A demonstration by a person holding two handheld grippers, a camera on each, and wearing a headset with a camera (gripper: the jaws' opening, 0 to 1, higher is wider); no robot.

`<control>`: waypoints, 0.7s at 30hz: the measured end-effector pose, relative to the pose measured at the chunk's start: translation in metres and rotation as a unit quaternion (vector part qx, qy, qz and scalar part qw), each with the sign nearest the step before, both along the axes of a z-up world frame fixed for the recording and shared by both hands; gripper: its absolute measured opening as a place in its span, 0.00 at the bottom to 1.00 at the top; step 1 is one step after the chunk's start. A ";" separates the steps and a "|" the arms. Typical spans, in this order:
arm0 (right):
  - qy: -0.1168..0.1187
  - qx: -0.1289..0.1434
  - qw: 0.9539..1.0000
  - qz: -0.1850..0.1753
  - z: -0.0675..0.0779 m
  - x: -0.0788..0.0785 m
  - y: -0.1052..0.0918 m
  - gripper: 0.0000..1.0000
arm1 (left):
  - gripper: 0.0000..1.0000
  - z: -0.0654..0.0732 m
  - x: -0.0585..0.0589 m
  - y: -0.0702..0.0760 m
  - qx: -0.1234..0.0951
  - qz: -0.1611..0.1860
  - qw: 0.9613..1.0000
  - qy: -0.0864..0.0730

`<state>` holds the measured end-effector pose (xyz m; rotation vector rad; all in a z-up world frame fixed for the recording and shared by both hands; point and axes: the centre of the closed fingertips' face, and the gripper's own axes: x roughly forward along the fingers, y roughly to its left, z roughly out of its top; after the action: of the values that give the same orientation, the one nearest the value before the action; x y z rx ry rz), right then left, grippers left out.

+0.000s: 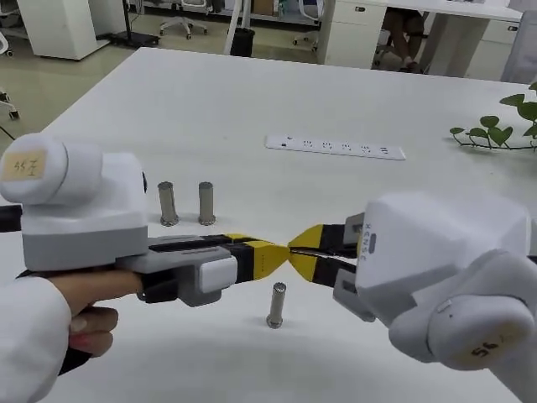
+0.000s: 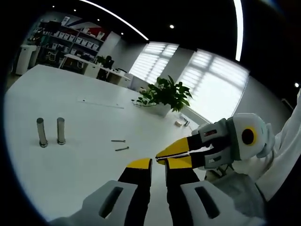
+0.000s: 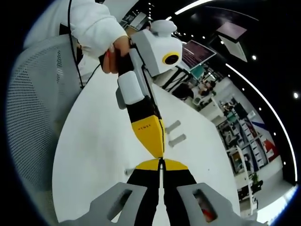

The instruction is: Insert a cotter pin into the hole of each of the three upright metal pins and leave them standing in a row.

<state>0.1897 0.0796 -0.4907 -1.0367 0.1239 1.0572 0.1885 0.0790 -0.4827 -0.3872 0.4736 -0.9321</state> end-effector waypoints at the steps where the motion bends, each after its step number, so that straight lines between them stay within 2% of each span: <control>1: -0.001 -0.002 1.000 0.003 -0.001 -0.001 0.001 0.00 | 0.07 0.000 0.000 0.000 -0.001 0.001 1.000 0.000; 6: -0.001 -0.003 1.000 0.006 -0.003 -0.002 0.002 0.00 | 0.06 -0.002 0.001 0.000 0.002 0.001 1.000 0.000; 14: -0.002 -0.006 1.000 0.013 -0.003 -0.004 0.003 0.00 | 0.03 -0.005 -0.002 0.000 -0.004 -0.006 1.000 0.021; 18: -0.005 -0.006 1.000 0.014 -0.003 -0.006 0.003 0.00 | 0.01 -0.006 -0.002 0.000 -0.004 -0.007 1.000 0.026; 20: -0.004 -0.007 1.000 0.014 -0.004 -0.006 0.003 0.00 | 0.00 -0.007 -0.002 0.000 -0.002 -0.009 1.000 0.024; 21: -0.005 -0.008 1.000 0.015 -0.004 -0.007 0.003 0.00 | 0.00 -0.007 -0.003 0.000 0.005 -0.014 1.000 0.017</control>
<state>0.1832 0.0824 -0.4945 -1.0604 0.1088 1.0788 0.1856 0.0793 -0.4899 -0.3877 0.5152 -0.9513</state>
